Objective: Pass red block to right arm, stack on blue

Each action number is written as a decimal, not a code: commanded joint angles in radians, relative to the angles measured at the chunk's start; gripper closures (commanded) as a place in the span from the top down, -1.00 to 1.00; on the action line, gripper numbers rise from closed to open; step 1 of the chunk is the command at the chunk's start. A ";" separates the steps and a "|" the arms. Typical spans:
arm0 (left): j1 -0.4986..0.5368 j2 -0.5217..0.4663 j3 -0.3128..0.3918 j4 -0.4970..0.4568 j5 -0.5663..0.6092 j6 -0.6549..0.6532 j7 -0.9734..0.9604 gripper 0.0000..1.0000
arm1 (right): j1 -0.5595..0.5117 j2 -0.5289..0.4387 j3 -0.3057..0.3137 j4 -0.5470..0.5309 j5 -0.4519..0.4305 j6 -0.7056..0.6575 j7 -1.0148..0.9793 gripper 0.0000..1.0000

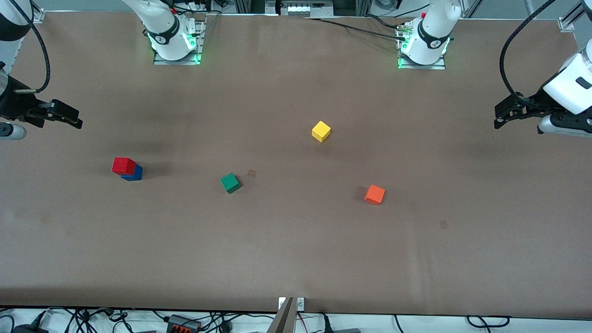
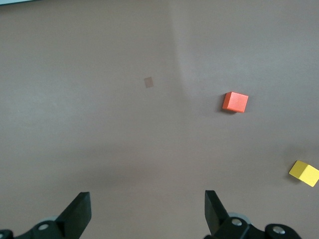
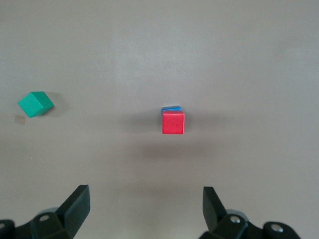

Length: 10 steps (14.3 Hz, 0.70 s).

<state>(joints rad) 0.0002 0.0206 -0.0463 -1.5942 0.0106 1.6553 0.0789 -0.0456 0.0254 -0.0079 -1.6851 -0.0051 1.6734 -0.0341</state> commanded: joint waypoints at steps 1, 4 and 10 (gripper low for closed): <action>0.006 0.012 -0.001 0.031 -0.012 -0.025 0.004 1.00 | -0.020 -0.032 0.020 -0.015 -0.006 -0.012 0.006 1.00; 0.006 0.012 -0.001 0.031 -0.012 -0.025 0.004 1.00 | -0.016 -0.044 0.022 -0.034 -0.015 -0.008 0.000 1.00; 0.007 0.012 0.000 0.029 -0.012 -0.025 0.004 1.00 | -0.019 -0.124 0.022 -0.150 -0.010 0.072 0.010 1.00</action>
<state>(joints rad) 0.0010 0.0206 -0.0451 -1.5941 0.0106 1.6547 0.0789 -0.0464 -0.0489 -0.0044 -1.7846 -0.0052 1.7278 -0.0340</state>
